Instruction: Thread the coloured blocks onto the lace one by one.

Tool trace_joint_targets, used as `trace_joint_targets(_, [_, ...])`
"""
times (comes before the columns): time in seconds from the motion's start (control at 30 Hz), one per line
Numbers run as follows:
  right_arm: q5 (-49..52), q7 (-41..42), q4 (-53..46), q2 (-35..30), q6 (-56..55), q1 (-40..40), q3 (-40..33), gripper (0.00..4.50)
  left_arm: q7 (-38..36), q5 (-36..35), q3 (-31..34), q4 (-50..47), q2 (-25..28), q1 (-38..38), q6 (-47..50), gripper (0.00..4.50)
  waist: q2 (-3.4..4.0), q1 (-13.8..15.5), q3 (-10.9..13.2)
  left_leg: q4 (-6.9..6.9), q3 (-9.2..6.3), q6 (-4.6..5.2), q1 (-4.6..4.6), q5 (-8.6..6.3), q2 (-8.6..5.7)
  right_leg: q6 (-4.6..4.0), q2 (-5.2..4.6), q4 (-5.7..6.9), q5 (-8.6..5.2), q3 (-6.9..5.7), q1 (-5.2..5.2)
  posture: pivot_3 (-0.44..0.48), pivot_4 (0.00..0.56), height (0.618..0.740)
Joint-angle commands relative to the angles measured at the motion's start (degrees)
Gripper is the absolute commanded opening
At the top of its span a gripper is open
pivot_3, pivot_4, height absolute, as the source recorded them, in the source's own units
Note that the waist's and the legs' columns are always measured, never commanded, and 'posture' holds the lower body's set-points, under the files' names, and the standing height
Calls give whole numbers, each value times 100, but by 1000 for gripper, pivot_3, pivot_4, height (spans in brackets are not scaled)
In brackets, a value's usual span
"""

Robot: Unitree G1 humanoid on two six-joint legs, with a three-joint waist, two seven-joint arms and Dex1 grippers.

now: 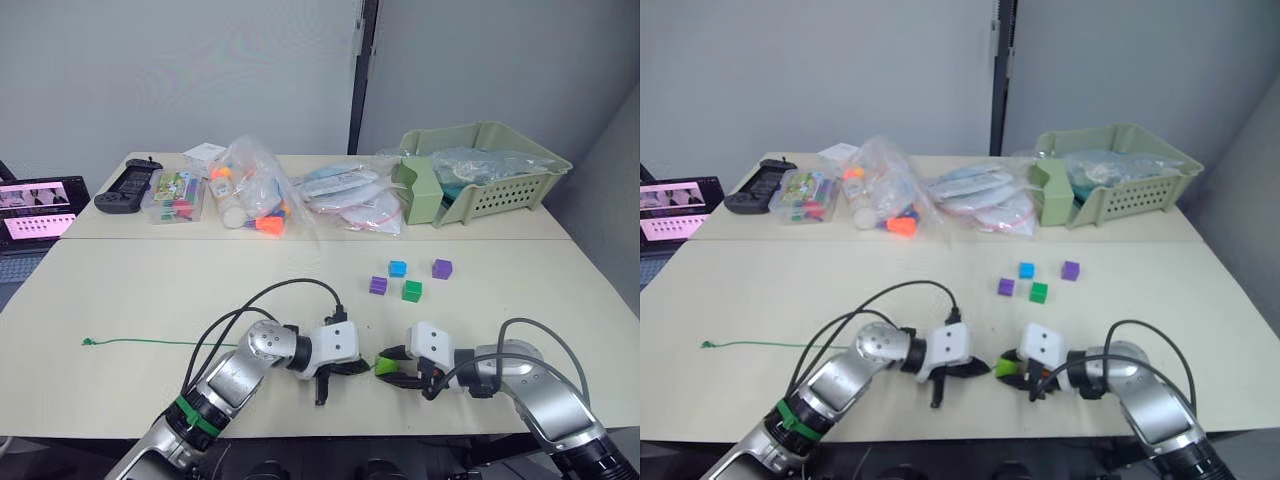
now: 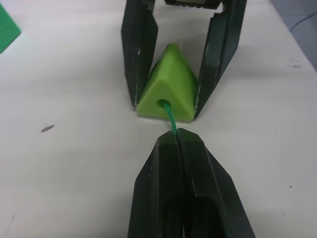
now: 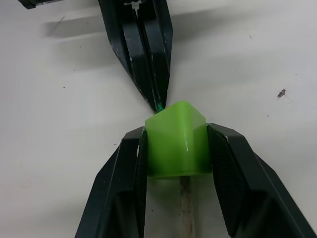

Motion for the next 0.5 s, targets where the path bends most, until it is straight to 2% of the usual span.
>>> trace_joint_targets(0.03, [-130,-85,102,-55,167,128,190,1295,43,61,-126,127,-207,-136,-229,0,0,5,0,0,0,0,0,0,-1,0,0,0,0,0,0,0,150,740])
trace_joint_targets(0.33, [4,-28,-17,-98,277,109,143,1295,-4,-44,155,-26,-43,-80,-120,0,0,4,0,4,-1,0,2,0,-2,3,-1,-1,1,0,5,0,150,740])
trace_joint_targets(0.4, [124,-126,-127,-21,313,99,-9,1295,-145,-239,274,-123,27,-73,-79,589,0,1,0,4,-1,0,-4,0,-1,3,-1,0,1,0,-2,0,150,740])
trace_joint_targets(0.5, [268,-270,-287,29,353,107,-230,2723,-277,-563,464,-263,60,-87,95,1530,1,-2,0,3,-1,0,-20,0,2,2,0,1,2,-1,-17,0,150,740])
